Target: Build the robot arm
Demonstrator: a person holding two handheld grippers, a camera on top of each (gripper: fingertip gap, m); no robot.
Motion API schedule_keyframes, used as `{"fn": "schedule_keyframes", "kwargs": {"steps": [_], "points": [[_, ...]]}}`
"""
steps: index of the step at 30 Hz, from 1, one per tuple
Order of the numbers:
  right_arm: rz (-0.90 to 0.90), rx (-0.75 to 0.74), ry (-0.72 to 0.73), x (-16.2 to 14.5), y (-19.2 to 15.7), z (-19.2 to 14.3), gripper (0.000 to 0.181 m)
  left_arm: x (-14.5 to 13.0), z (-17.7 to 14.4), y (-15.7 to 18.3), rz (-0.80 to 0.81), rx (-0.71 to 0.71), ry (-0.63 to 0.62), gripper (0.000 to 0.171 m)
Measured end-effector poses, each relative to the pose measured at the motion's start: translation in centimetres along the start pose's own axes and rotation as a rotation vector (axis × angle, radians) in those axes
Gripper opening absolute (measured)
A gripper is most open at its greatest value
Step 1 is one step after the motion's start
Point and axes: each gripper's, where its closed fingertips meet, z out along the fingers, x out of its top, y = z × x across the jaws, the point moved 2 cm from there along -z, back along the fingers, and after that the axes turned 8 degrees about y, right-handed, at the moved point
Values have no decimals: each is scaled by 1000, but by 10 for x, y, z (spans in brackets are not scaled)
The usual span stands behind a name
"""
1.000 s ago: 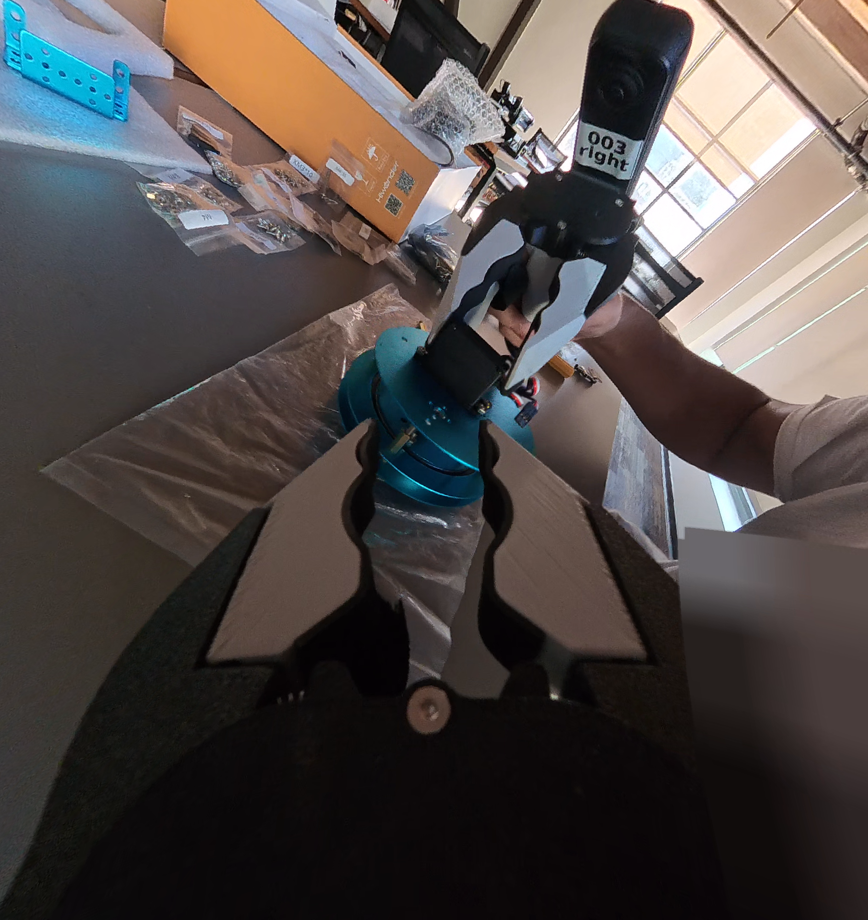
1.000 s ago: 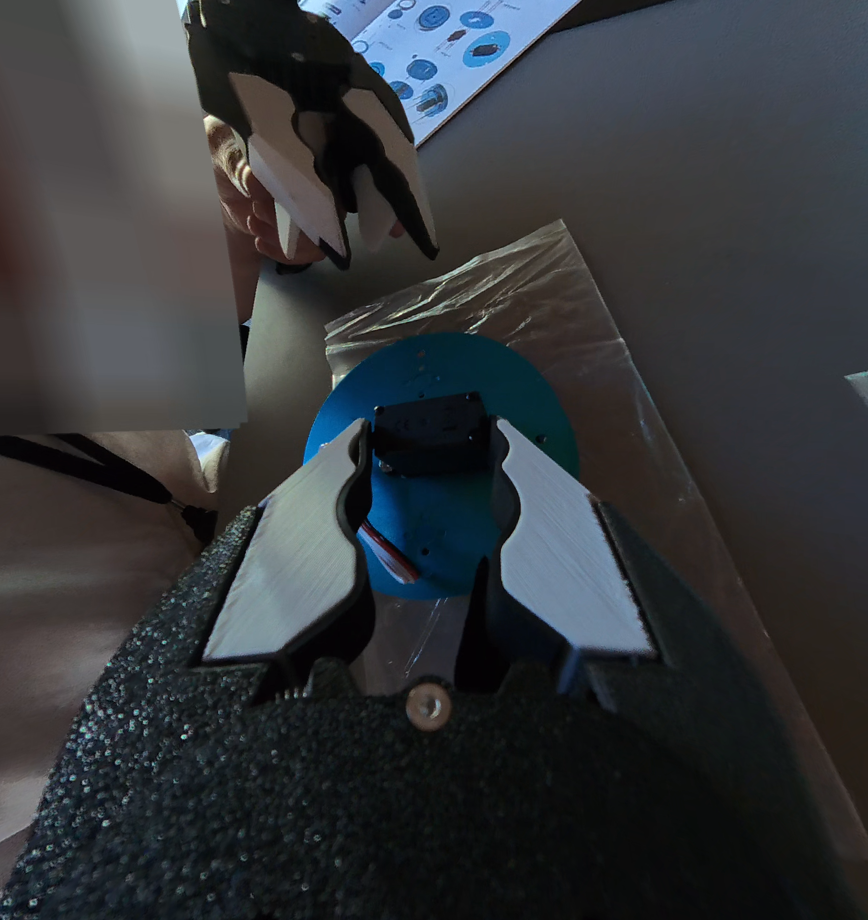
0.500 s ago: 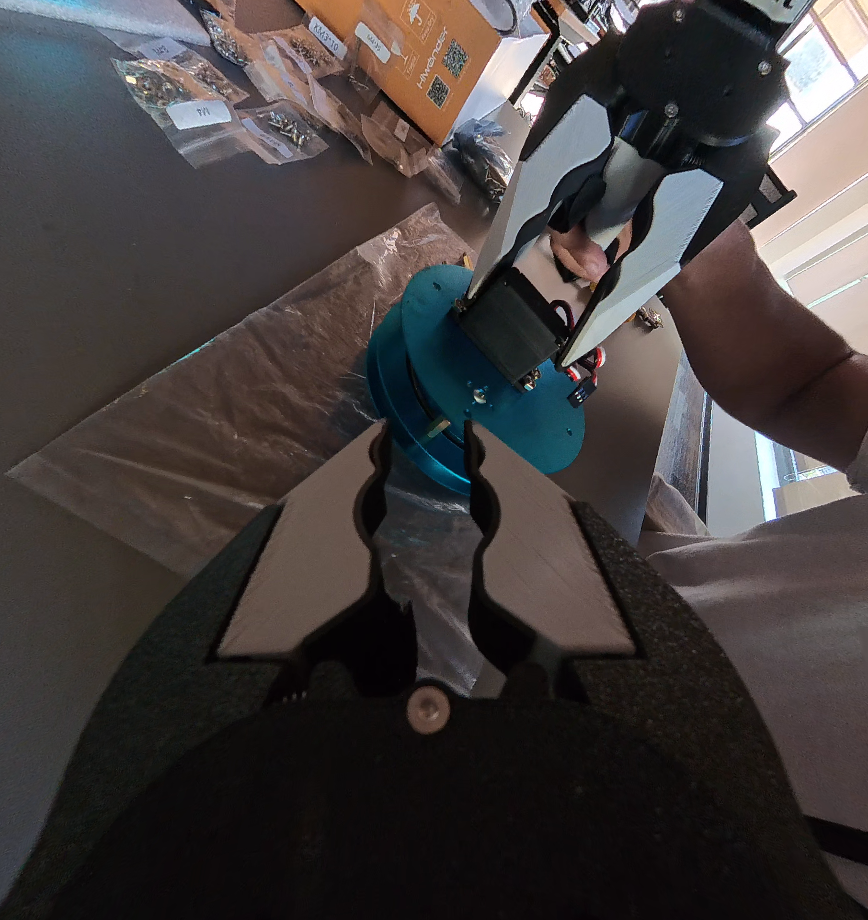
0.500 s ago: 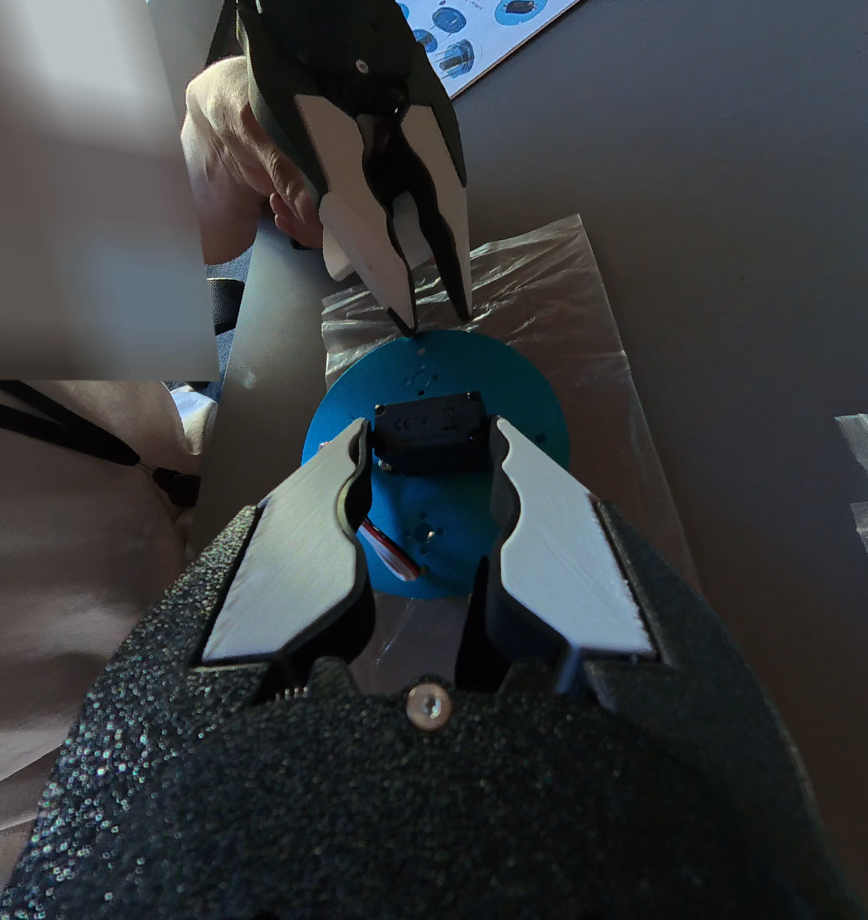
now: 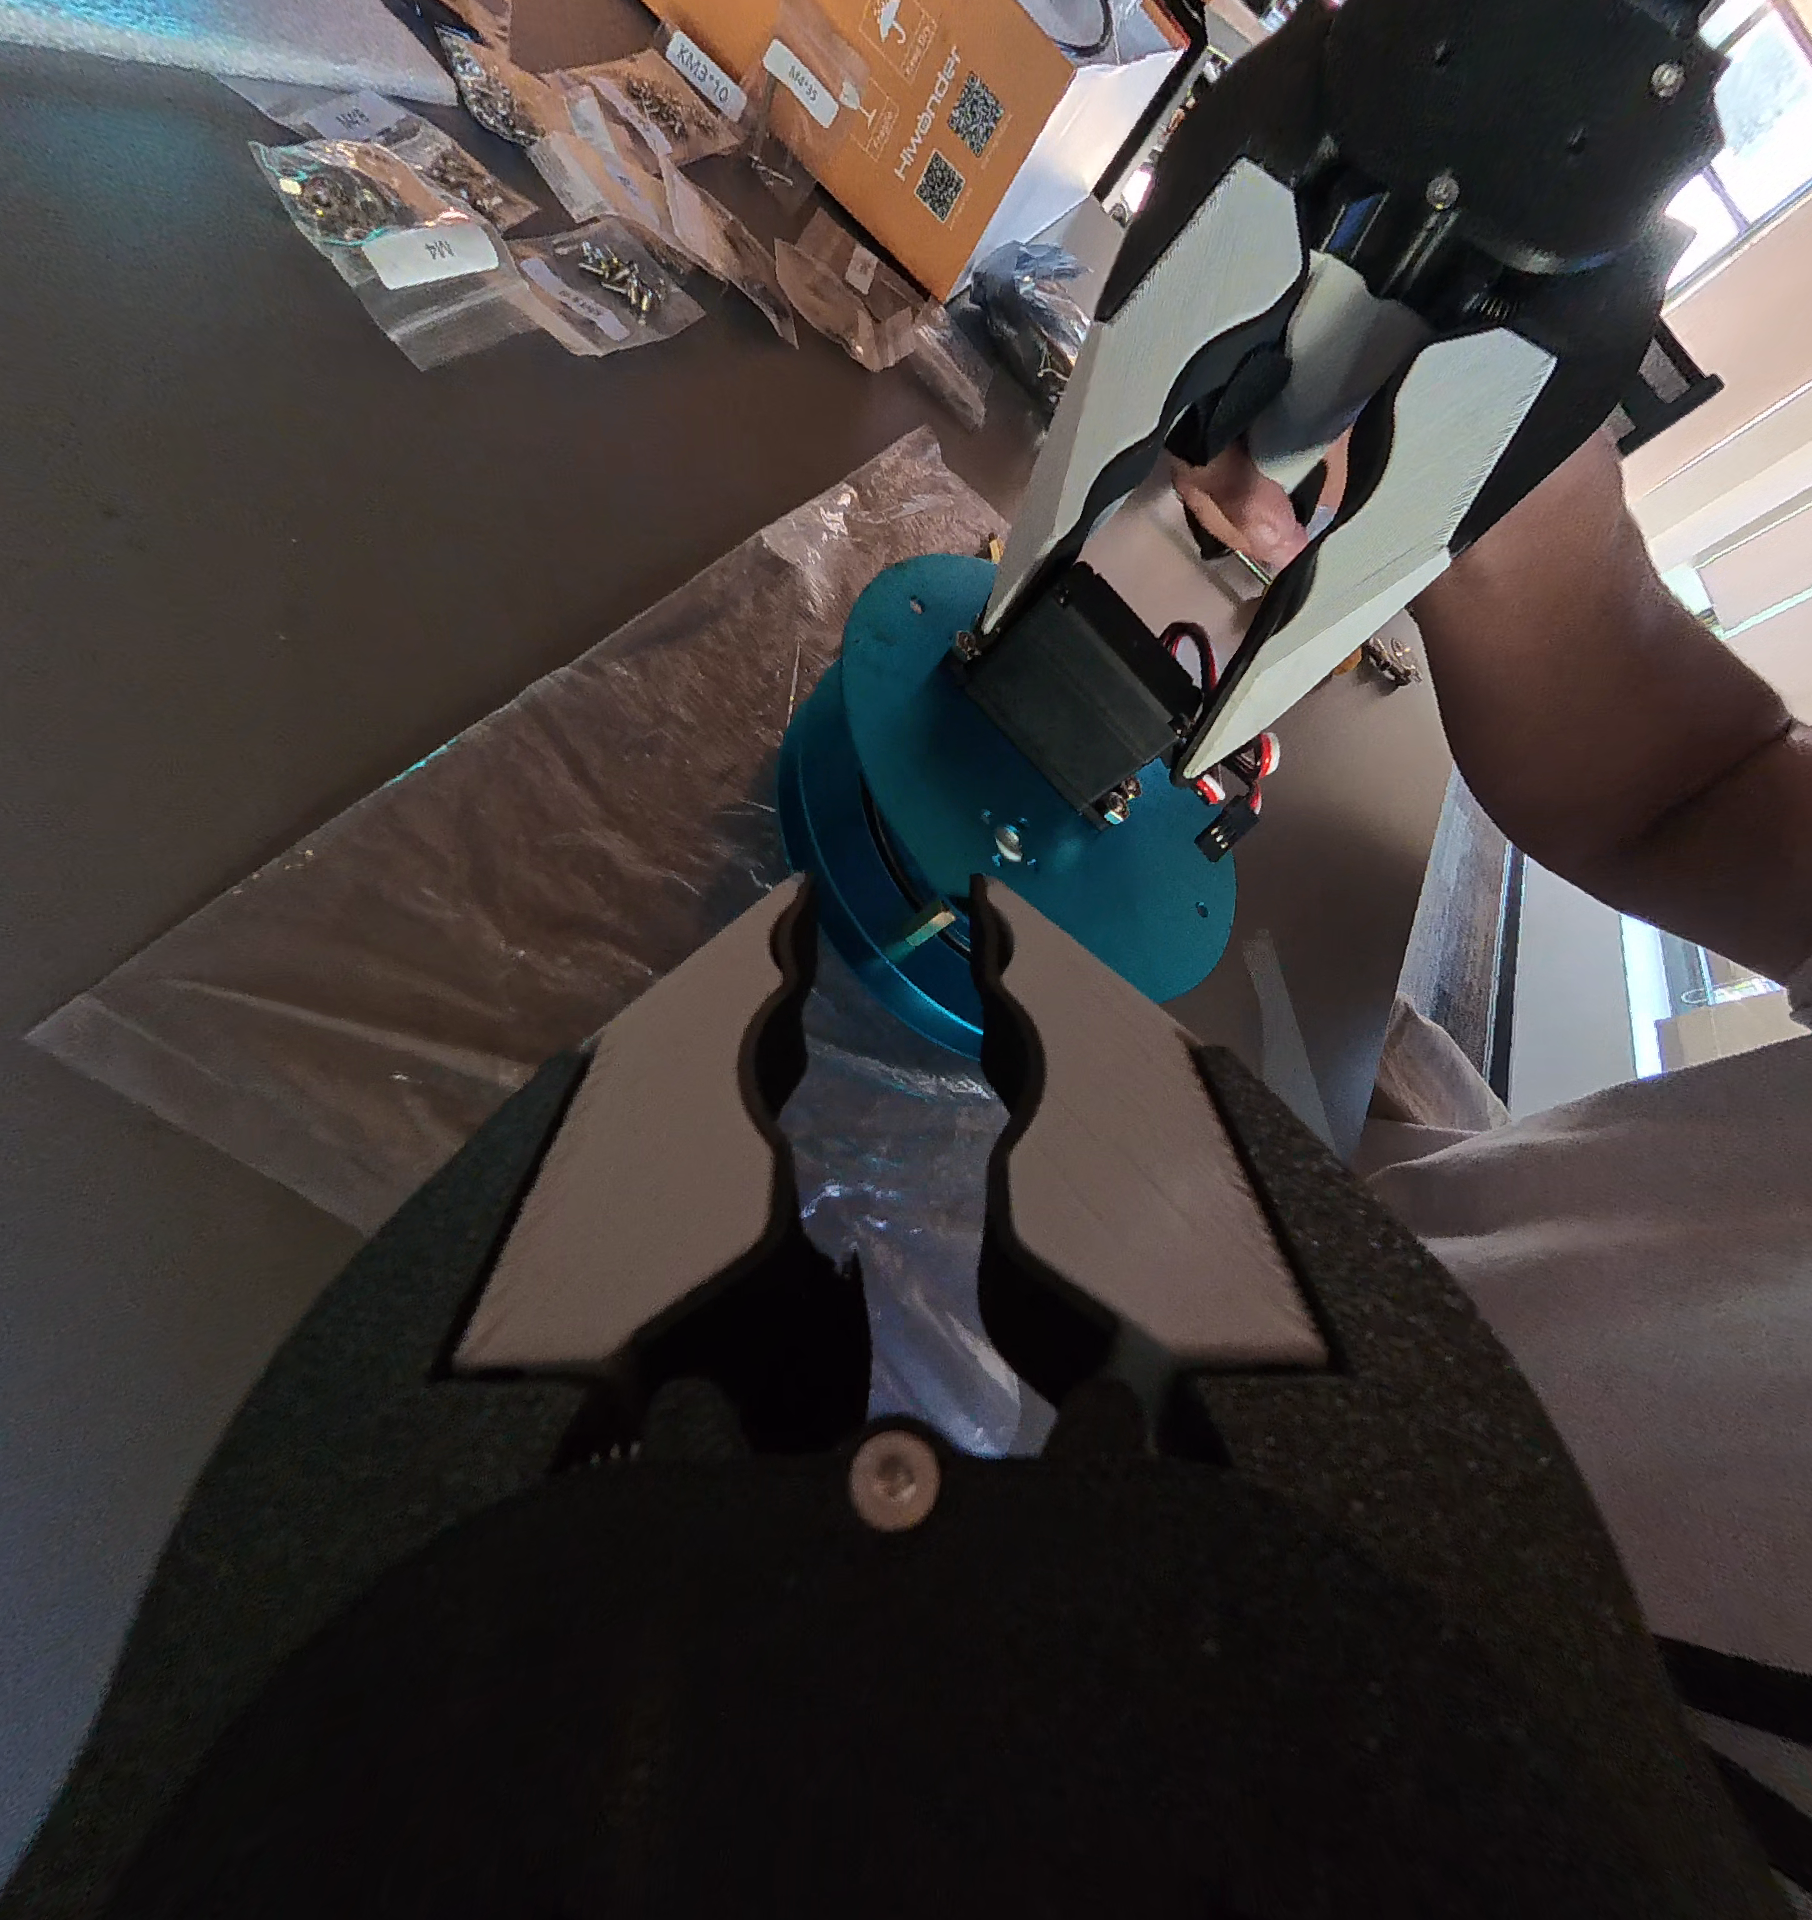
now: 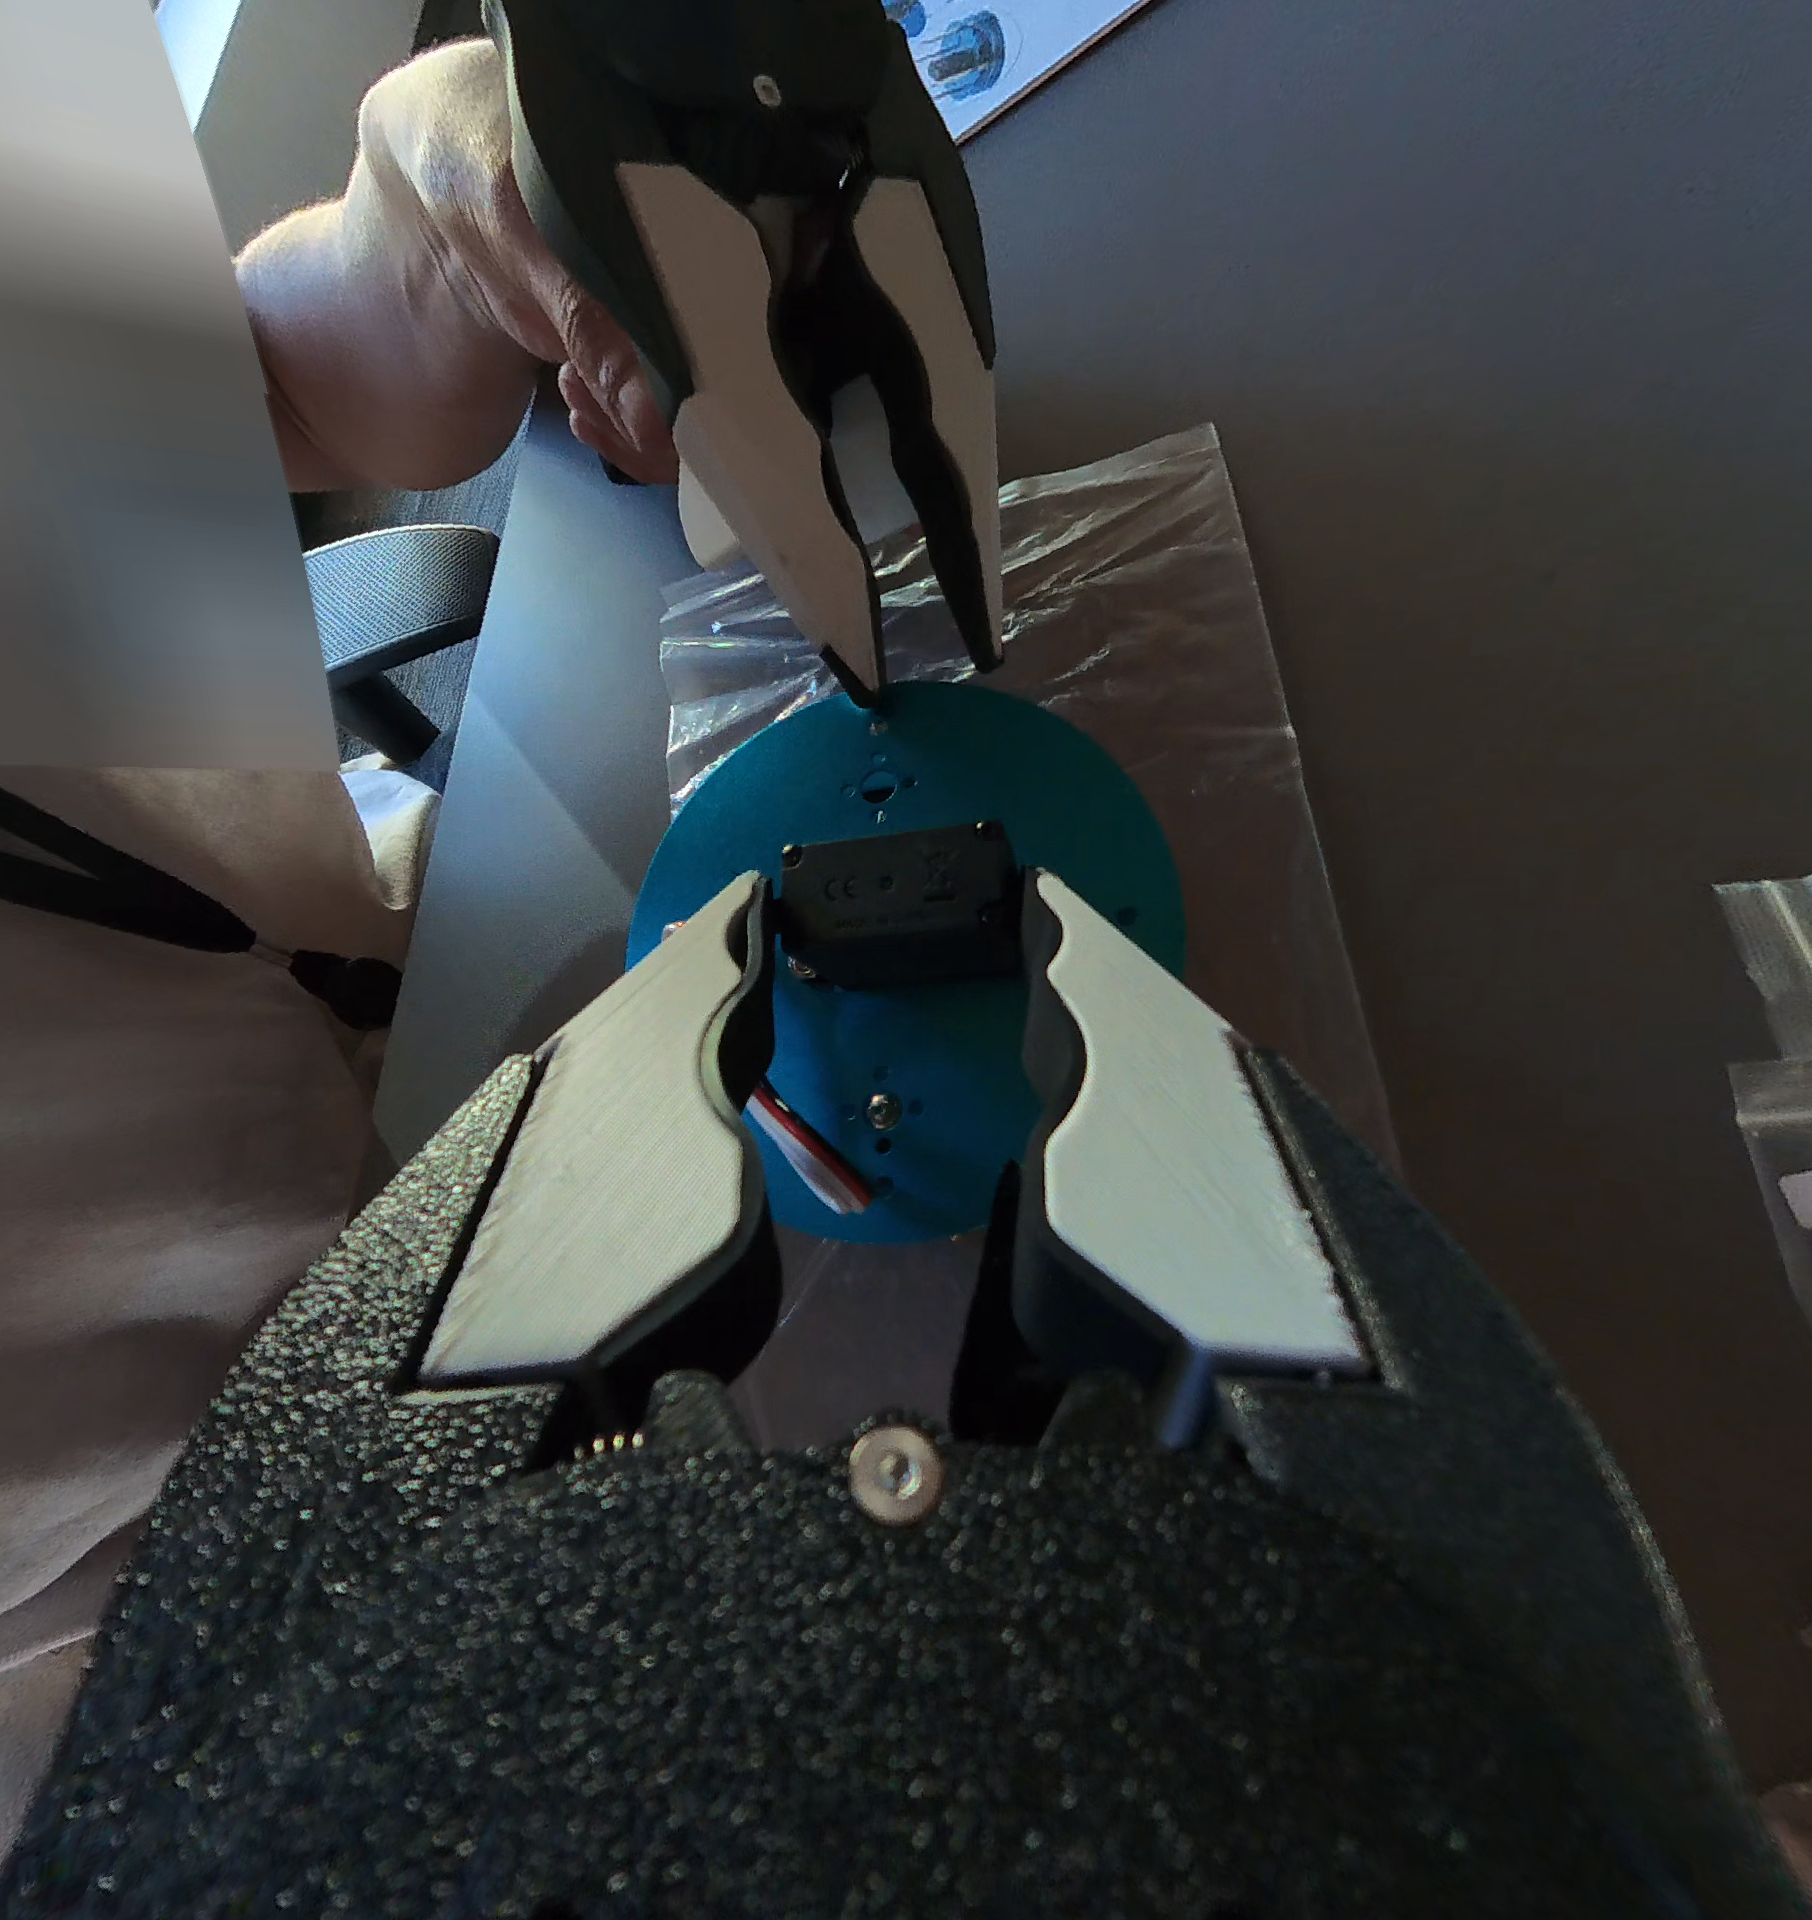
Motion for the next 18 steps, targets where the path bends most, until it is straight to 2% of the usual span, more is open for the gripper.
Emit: {"fn": "schedule_keyframes", "kwargs": {"steps": [18], "points": [[-34, -3, -8, 2, -2, -1, 47, -2, -1, -1, -28, -11, -8, 28]]}}
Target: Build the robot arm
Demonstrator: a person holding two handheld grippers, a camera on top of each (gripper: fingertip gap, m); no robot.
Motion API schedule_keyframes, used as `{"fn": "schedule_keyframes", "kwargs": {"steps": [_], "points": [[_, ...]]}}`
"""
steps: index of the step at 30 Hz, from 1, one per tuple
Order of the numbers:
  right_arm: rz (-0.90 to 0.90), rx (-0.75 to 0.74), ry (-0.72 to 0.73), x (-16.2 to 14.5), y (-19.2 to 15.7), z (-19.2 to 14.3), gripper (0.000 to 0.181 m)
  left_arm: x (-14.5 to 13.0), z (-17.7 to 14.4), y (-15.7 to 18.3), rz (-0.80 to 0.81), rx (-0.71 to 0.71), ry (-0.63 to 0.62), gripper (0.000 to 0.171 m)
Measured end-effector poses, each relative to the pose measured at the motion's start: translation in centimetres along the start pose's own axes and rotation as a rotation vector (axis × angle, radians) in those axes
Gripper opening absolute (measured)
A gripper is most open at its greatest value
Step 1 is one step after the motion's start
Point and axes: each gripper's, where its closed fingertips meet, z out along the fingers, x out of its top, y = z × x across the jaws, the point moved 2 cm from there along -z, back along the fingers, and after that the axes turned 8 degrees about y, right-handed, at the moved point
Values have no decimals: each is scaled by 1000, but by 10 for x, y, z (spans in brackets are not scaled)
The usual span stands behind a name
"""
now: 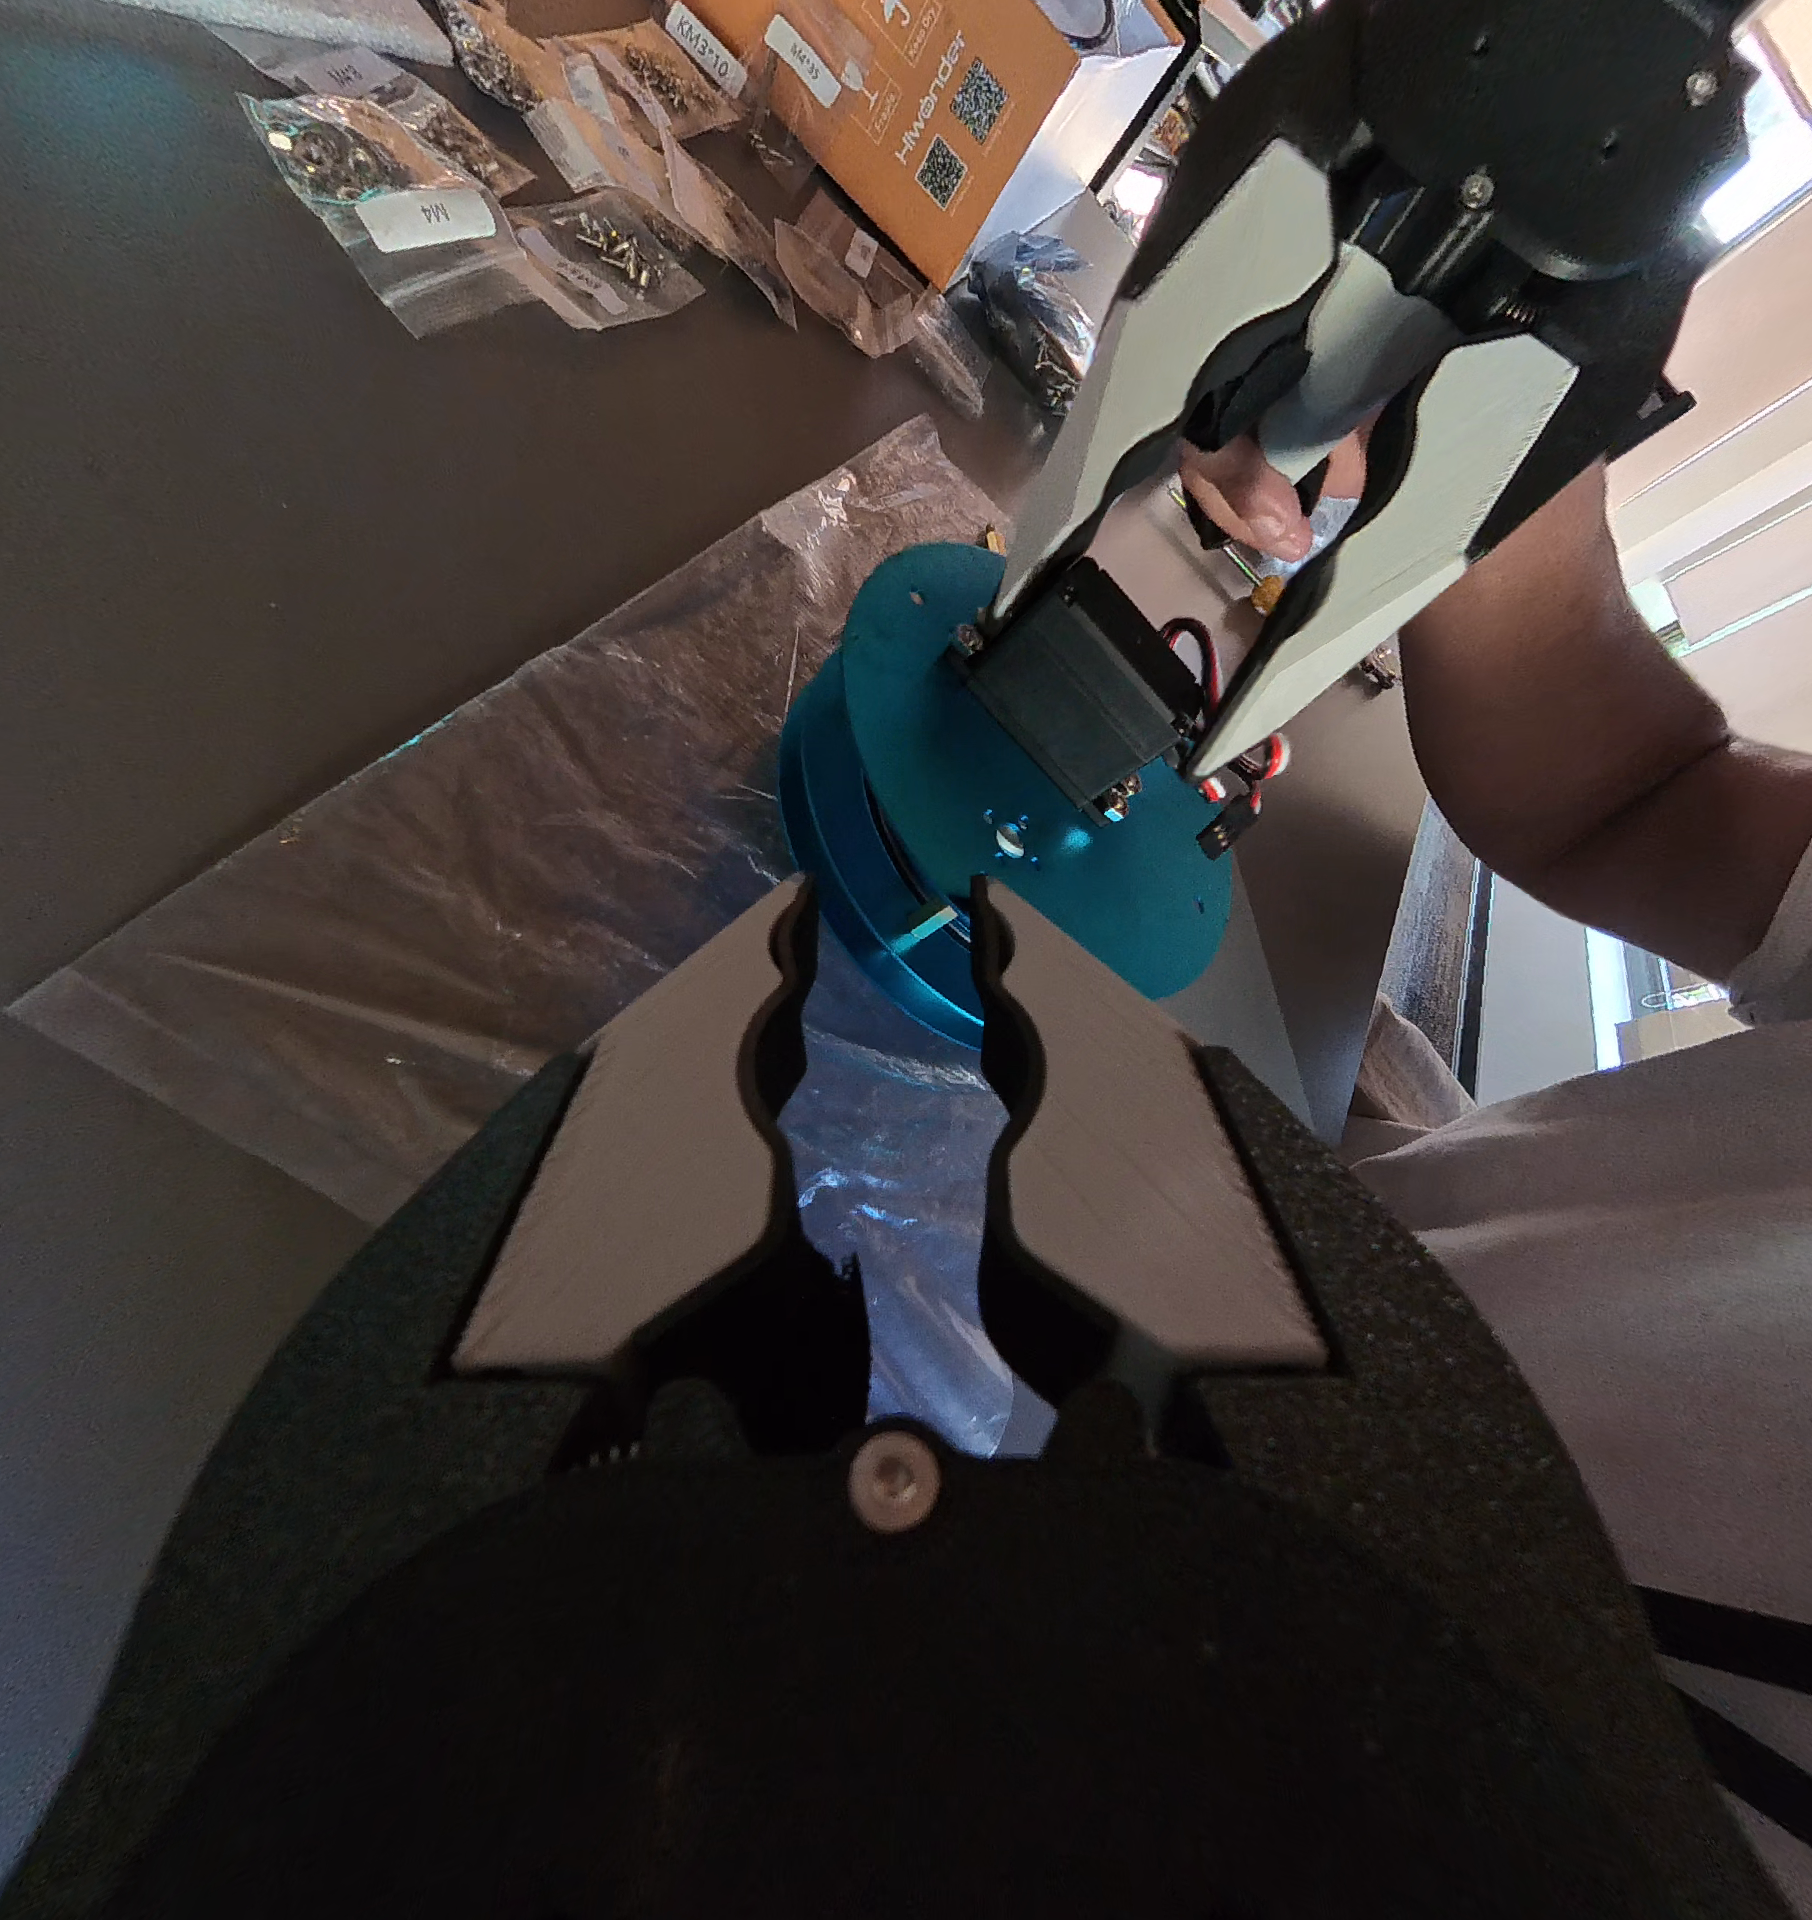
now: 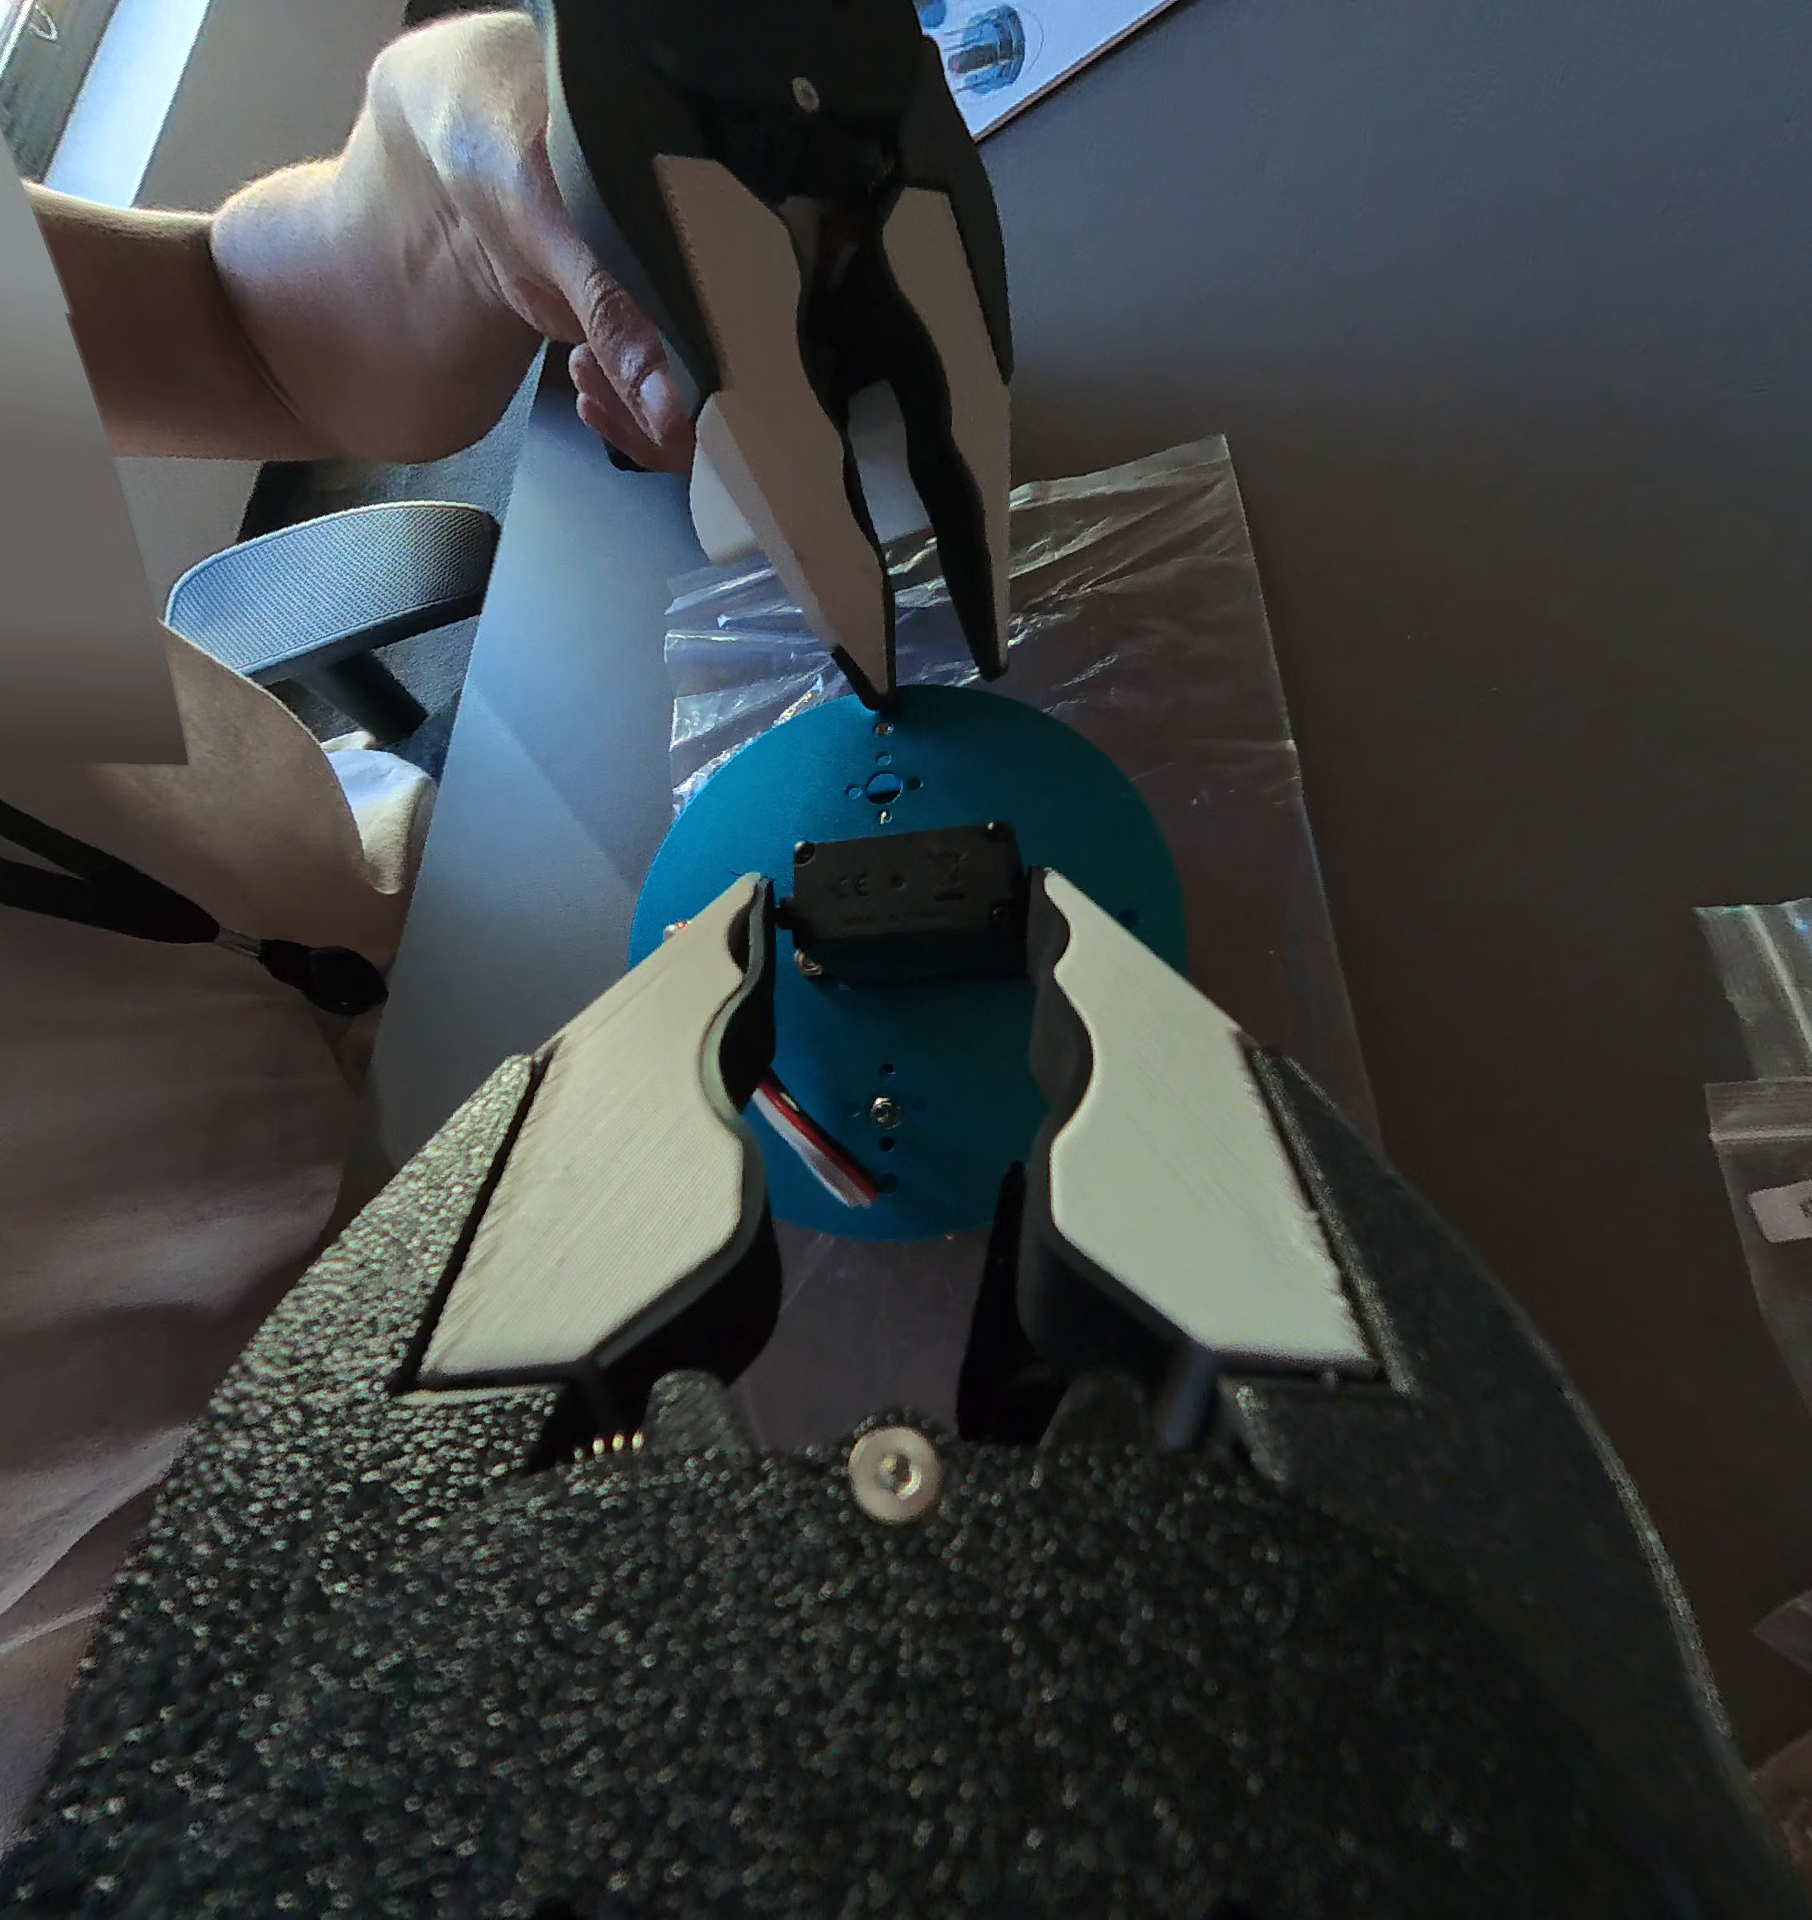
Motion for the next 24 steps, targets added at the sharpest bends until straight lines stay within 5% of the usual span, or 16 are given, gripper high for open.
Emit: {"fn": "schedule_keyframes", "kwargs": {"steps": [10, 17, 21, 24], "points": [[26, -119, 203, -14, 5, -40, 69, 22, 0, 2, 18, -81, 13, 28], [-18, -84, 303, -32, -2, -43, 97, 36, 16, 8, 248, -252, -110, 31], [-38, -83, 261, -40, -3, -35, 105, 28, 4, 20, 393, -440, -176, 70], [-43, -117, 203, -50, 2, -24, 113, 25, -1, 14, 459, -453, -139, 79]]}}
